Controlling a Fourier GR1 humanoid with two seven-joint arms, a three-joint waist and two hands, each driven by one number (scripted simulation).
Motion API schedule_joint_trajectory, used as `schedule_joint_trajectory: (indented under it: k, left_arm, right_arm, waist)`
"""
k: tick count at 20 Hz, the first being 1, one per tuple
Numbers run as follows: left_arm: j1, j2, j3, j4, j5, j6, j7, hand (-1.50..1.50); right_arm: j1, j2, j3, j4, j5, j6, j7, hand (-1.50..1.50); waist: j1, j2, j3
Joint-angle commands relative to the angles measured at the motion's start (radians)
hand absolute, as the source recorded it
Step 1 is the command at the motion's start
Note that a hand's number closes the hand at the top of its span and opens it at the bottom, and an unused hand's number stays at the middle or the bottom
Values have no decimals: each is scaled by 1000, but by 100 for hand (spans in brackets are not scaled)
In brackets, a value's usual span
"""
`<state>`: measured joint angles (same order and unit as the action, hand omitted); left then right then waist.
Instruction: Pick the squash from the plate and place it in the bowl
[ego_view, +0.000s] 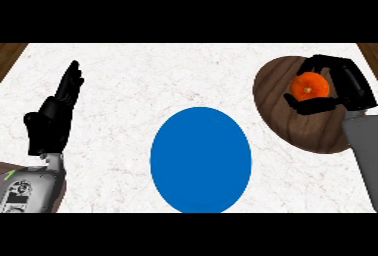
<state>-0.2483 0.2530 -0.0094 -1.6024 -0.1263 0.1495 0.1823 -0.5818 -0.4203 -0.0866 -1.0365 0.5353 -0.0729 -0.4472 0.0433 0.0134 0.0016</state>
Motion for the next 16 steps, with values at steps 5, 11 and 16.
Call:
schedule_joint_trajectory:
  k: [5, 11, 16]
  left_arm:
    - [-22, -15, -15, -6, -27, 10, 5, 0]
    - [-16, -9, 13, 18, 1, -15, -6, 0]
    - [-13, -32, -1, 25, -13, -4, -29, 0]
  right_arm:
    - [-181, 49, -29, 481, 13, 13, -116, -150]
    - [-296, 43, -94, 645, -67, 162, -271, -150]
    - [-336, 11, -180, 747, -133, 200, -360, -150]
  waist:
    - [18, 8, 1]
    - [6, 4, 1]
    - [8, 8, 1]
